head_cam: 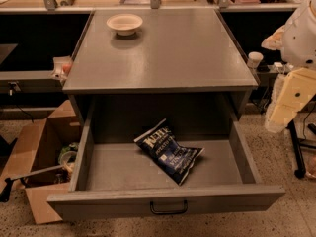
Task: Pick blue chip bag from top drawer and place on counter
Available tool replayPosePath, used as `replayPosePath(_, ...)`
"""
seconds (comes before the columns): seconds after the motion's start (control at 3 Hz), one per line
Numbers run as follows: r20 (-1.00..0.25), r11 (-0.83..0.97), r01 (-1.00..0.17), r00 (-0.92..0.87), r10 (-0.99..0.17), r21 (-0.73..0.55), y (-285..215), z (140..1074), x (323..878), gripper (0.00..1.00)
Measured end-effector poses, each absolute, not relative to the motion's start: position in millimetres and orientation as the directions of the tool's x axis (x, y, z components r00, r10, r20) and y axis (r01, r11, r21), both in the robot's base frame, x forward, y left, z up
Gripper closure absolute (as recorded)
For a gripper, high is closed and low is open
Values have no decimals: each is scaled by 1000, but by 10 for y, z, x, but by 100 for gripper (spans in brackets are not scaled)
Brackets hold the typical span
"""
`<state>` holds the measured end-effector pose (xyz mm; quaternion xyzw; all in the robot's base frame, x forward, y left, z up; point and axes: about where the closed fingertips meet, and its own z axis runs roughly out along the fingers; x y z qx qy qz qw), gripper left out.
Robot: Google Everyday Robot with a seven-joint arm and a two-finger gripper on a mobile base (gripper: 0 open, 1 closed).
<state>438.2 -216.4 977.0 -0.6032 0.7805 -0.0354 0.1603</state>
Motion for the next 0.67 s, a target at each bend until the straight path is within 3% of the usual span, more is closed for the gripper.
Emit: replayPosePath(0.67,-234,324,-928,-278,-932,-186,-2091,9495,4425,0)
